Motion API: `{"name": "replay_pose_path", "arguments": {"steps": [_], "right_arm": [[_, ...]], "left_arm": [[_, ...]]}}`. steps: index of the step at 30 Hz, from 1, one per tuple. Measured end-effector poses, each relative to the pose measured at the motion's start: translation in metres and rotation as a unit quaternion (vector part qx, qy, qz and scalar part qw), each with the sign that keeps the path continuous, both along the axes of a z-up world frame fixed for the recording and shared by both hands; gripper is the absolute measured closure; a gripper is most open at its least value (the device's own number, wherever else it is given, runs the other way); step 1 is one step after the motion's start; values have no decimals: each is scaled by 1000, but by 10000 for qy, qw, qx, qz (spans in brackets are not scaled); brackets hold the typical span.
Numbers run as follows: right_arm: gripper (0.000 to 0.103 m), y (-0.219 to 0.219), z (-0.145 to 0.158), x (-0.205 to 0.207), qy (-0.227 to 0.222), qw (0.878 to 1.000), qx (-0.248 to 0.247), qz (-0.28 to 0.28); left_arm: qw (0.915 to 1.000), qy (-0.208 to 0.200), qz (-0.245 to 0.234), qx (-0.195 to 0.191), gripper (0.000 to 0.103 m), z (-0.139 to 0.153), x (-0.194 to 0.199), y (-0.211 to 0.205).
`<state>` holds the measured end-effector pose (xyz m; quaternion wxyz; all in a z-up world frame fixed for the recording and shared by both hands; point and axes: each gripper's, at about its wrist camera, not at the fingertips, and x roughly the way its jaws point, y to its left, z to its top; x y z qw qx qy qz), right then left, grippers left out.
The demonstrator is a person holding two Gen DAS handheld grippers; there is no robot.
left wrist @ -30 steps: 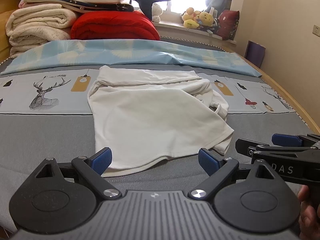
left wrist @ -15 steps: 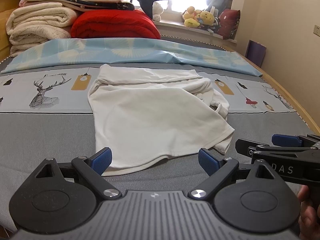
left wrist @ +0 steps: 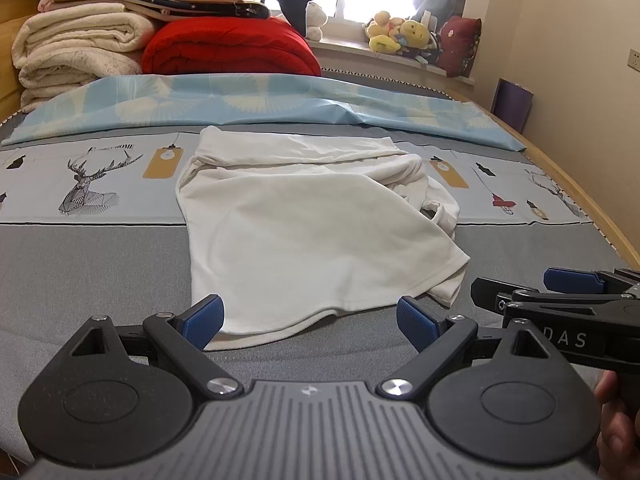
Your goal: Fold small clothes
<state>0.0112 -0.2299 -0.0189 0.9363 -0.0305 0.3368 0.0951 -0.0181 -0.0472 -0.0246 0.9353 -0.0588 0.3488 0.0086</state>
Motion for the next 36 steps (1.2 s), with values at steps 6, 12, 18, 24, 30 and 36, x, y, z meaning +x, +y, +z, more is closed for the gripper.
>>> {"name": "replay_pose_path", "arguments": {"steps": [6, 12, 18, 24, 30, 36], "right_arm": [[20, 1, 0, 0, -18, 10000, -29, 12], [60, -21, 16, 5, -445, 9977, 214, -467], [73, -71, 45, 32, -1228, 9898, 596, -414], [71, -87, 5, 61, -252, 9973, 51, -684], [71, -87, 2, 64, -378, 9983, -117, -427], [70, -96, 0, 60, -353, 9978, -431, -363]], "left_arm": [[10000, -53, 14, 2, 8, 1, 0, 2], [9998, 15, -44, -192, 62, 17, 11, 32], [9960, 728, -513, 86, 73, 8, 64, 76], [9766, 1808, 534, -1034, 73, -50, 107, 130], [9502, 2620, 1090, -1290, 69, -86, 130, 133], [9580, 2781, 570, -405, 94, -88, 129, 104]]}}
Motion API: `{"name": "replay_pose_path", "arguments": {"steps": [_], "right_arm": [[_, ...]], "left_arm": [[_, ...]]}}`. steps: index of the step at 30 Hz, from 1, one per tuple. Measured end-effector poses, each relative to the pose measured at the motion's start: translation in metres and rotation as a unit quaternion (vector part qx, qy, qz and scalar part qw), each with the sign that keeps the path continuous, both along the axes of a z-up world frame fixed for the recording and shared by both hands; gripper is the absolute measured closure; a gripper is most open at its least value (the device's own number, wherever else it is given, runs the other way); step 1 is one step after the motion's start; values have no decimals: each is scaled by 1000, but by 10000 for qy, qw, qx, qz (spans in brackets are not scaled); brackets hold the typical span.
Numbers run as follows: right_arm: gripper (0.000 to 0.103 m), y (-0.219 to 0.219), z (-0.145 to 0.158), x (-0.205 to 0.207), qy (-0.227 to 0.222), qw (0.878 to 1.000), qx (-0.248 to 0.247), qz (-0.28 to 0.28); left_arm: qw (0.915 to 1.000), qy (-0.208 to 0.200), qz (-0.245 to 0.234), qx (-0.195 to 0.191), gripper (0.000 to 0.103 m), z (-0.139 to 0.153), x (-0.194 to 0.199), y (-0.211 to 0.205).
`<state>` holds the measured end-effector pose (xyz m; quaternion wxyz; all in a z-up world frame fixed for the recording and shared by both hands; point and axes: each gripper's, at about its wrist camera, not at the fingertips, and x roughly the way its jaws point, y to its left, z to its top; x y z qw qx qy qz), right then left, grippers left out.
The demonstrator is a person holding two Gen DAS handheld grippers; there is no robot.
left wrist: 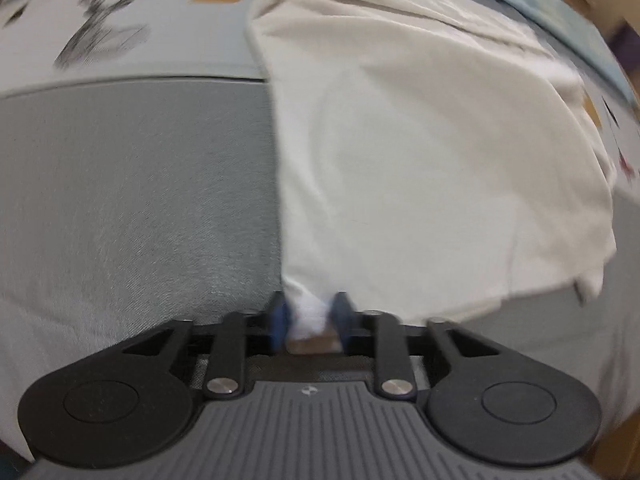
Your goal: Fold small clothes
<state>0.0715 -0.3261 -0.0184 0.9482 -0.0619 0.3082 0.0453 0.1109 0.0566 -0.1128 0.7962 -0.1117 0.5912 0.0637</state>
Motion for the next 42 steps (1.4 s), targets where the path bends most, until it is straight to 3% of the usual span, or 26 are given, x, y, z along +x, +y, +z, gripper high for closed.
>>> {"name": "replay_pose_path", "arguments": {"steps": [7, 12, 15, 19, 21, 24, 30, 37, 38, 39, 41, 42], "right_arm": [[70, -14, -10, 2, 312, 9984, 329, -342], [70, 2, -12, 6, 425, 9977, 394, -351], [70, 18, -15, 9, 518, 9979, 336, -199], [70, 36, -24, 18, 830, 9960, 325, 34], [68, 48, -31, 22, 1129, 9925, 450, 135], [62, 65, -43, 31, 1473, 9873, 542, 252], [55, 96, -68, 49, 2043, 9780, 385, 182], [55, 104, -95, 71, 2541, 9664, 348, -164], [59, 106, -97, 71, 2557, 9662, 309, -109], [75, 108, -98, 70, 2559, 9663, 257, 19], [91, 110, -97, 66, 2579, 9656, 179, 273], [93, 108, -93, 62, 2507, 9671, 169, 390]], "left_arm": [[9947, -304, -859, 471, 97, 24, -40, 6], [9825, 235, -1581, 958, 97, 19, -84, 41], [9750, 542, -1986, 839, 97, 12, -116, 64], [9656, 447, -2530, 412, 95, 14, -148, 77], [9662, 354, -2534, 320, 94, 15, -154, 83], [9736, 315, -2240, 295, 76, 15, -153, 99], [9868, -11, -1622, -18, 62, 31, -143, 114], [9917, -30, -1276, -178, 62, 29, -114, 102], [9914, -31, -1297, -184, 62, 27, -109, 99], [9910, -12, -1326, -182, 62, 24, -103, 95], [9901, 88, -1395, -116, 62, 18, -98, 88], [9895, 137, -1436, -73, 62, 16, -97, 84]]}}
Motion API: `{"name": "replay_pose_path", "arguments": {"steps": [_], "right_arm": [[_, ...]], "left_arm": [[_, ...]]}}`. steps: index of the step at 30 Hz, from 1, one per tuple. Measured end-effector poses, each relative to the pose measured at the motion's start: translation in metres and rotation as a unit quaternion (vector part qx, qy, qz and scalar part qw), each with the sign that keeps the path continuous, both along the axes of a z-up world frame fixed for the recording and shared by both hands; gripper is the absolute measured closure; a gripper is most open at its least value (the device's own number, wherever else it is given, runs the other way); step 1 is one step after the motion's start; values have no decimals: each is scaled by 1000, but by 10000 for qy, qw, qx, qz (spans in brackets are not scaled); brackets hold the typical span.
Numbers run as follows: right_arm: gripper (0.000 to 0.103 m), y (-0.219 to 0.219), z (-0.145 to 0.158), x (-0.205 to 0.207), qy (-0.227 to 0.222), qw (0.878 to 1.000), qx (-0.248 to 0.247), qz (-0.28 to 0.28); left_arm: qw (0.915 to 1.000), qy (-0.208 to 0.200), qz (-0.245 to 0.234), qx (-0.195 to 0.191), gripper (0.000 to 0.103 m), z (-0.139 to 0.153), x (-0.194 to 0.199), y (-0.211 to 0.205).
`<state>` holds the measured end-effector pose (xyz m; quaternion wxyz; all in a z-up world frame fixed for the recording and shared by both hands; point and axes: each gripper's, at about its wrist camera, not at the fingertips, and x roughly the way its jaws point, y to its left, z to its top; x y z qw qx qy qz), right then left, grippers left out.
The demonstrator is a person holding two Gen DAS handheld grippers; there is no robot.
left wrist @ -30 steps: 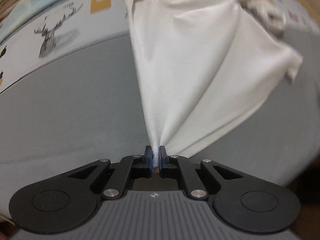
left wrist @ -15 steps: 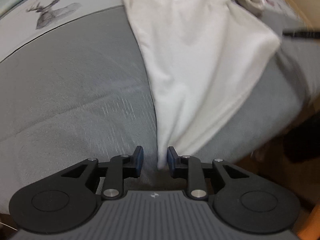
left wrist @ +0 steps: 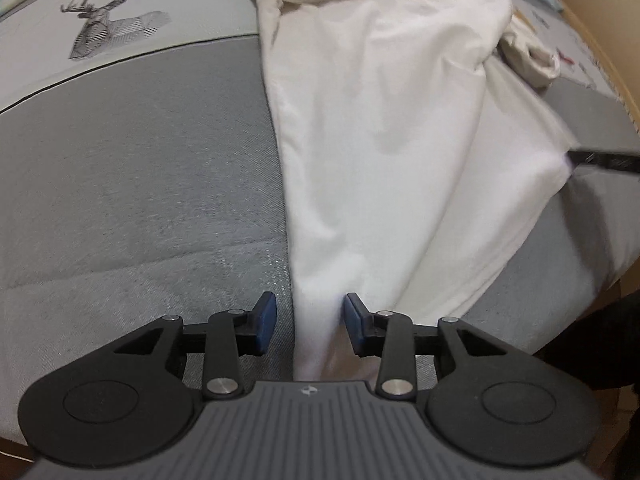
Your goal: Fold small clothes
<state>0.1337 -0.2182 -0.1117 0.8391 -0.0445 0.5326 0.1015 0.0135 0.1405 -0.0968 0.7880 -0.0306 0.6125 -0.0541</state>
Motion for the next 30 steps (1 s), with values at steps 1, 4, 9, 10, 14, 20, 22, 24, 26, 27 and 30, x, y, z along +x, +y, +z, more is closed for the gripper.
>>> {"name": "replay_pose_path", "arguments": {"steps": [1, 4, 9, 10, 14, 20, 22, 24, 26, 27, 30], "right_arm": [[94, -5, 6, -3, -84, 9999, 59, 40], [95, -33, 31, -12, -403, 9988, 260, -26], [95, -95, 59, -41, -701, 9967, 124, -383], [95, -104, 61, -47, -716, 9966, 35, -394], [95, -120, 56, -73, -566, 9979, -318, -61], [95, -90, 37, -104, 197, 9835, 48, 1799], [94, -78, 39, -114, 257, 9723, 276, 2306], [88, -76, 43, -112, 106, 9743, 360, 2222], [85, -84, 45, -103, -107, 9836, 418, 1751], [84, -91, 45, -96, -158, 9883, 577, 1401], [84, -105, 34, -78, -88, 9956, 710, 605]], "left_arm": [[9999, 76, -65, 63, 65, -3, 3, -5], [9995, 142, -208, 180, 93, -7, 6, -19], [9968, -181, -760, -176, 99, 4, 8, -60], [9959, -210, -862, -176, 99, 4, 7, -68], [9936, -143, -1120, 52, 99, 1, 2, -83], [9901, 182, -755, 1172, 99, 0, 0, -48], [9923, 246, -687, 1005, 99, 2, -5, -35], [9933, 234, -721, 871, 98, 3, -10, -27], [9942, 144, -778, 727, 97, 7, -15, -23], [9948, 102, -750, 681, 96, 8, -16, -20], [9970, 60, -551, 539, 94, 10, -22, -5]]}}
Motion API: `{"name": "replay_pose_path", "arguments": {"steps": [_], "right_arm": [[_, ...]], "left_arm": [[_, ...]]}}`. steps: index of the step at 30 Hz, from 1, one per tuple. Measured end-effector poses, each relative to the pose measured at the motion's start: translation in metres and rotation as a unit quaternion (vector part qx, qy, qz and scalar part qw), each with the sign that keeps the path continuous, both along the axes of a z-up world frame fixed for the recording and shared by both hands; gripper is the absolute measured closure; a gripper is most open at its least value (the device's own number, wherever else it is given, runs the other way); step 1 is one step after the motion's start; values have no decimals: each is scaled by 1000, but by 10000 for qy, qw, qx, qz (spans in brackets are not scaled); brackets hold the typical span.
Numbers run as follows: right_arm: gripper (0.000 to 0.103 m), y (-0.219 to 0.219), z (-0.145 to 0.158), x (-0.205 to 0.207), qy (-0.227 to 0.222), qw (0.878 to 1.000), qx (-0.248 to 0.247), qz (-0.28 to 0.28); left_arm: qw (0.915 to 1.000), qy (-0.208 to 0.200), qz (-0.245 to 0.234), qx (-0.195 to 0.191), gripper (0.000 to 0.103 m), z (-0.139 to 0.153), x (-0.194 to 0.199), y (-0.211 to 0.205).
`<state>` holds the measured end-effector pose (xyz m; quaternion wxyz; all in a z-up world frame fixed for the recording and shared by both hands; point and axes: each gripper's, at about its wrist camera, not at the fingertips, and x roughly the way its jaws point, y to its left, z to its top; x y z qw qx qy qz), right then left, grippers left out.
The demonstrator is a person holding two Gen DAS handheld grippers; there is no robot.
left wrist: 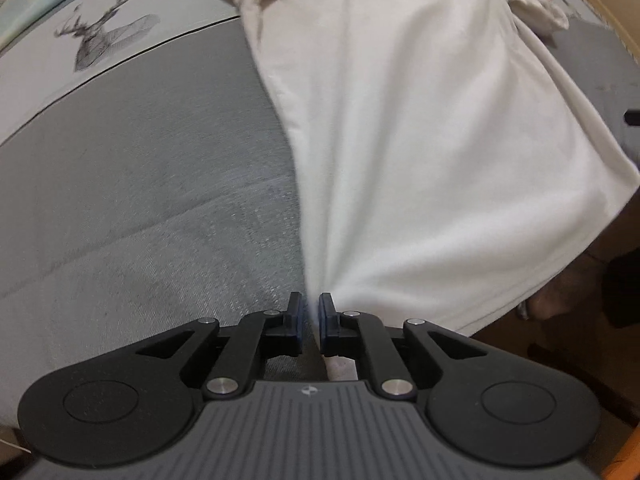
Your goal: Fold small clothes
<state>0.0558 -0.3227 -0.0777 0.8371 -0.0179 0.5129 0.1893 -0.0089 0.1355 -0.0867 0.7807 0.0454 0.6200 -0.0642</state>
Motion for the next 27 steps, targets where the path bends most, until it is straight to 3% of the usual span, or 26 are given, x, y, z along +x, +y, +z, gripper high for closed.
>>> {"name": "replay_pose_path", "arguments": {"steps": [2, 5, 6, 7, 10, 12, 17, 20, 21, 22, 23, 27], "right_arm": [[84, 2, -6, 11, -21, 9997, -168, -195], [84, 12, -25, 22, 366, 9984, -330, -285], [82, 17, -33, 23, 492, 9978, -394, -214], [81, 22, -35, 22, 552, 9975, -427, -142], [70, 36, -45, 24, 698, 9958, -587, 71], [63, 43, -47, 22, 779, 9947, -665, 117], [62, 53, -47, 28, 819, 9945, -645, 92], [68, 62, -44, 27, 790, 9951, -512, 298], [83, 65, -44, 27, 799, 9951, -415, 406], [92, 67, -44, 25, 844, 9945, -318, 525], [100, 69, -43, 24, 865, 9938, -259, 644], [102, 63, -28, 20, 657, 9946, -71, 796]], "left_arm": [[9999, 3, 89, -65, 94, -1, -3, 8], [9997, 6, 175, -172, 91, -1, -5, 14], [9996, 10, 183, -196, 85, -2, -4, 12], [9996, 22, 185, -223, 79, -2, -2, 11], [9996, 24, 127, -254, 75, -6, 2, 7], [9995, 39, 125, -281, 74, -9, 4, 4], [9994, 55, 189, -284, 74, -17, 2, -5], [9996, 43, 161, -244, 75, -18, 3, -8], [9996, 26, 165, -245, 81, -18, 3, -8], [9996, 17, 160, -244, 91, -18, 3, -8], [9996, -1, 159, -235, 93, -18, 3, -8], [9995, -72, 171, -263, 97, -17, 1, -4]]}}
